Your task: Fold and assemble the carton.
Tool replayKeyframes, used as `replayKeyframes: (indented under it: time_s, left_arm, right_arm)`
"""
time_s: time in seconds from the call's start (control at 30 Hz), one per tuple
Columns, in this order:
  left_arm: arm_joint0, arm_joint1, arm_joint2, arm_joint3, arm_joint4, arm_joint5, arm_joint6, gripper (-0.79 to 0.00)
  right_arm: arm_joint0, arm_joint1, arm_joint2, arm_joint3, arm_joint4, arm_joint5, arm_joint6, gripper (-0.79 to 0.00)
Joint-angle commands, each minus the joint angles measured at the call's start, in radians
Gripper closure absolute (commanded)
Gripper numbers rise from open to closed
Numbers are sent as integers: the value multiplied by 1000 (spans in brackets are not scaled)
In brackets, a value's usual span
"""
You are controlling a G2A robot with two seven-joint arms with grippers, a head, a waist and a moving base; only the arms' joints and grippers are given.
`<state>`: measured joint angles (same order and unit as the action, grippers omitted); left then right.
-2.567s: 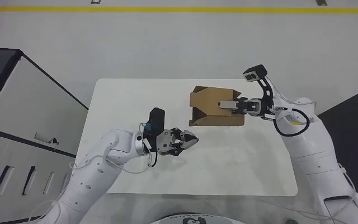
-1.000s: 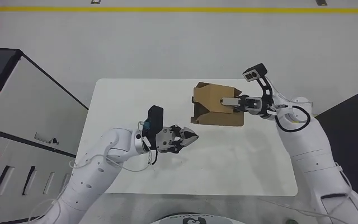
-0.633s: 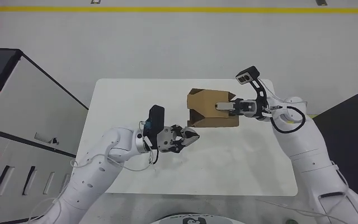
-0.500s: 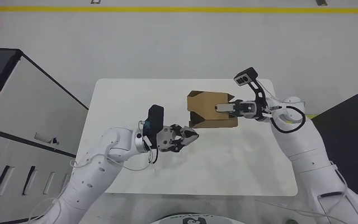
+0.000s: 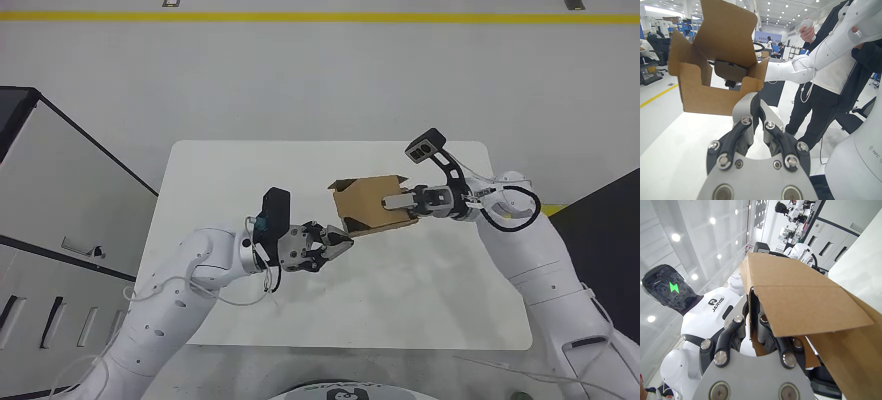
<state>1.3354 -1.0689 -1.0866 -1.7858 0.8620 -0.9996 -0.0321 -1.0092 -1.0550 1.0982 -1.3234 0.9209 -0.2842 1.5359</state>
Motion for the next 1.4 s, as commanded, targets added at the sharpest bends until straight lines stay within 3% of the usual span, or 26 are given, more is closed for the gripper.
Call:
replayKeyframes:
  time_s: [0.0, 0.83, 1.37]
  left_arm:
    - [0, 0, 0, 0, -1, -2, -2, 0]
    - [12, 6, -31, -4, 0, 2, 4, 0]
    - [1, 8, 7, -12, -8, -13, -7, 0]
  right_arm:
    - [4, 2, -11, 1, 8, 0, 0, 0]
    - [24, 42, -69, 4, 84, 0, 0, 0]
    - [58, 60, -149, 15, 108, 0, 0, 0]
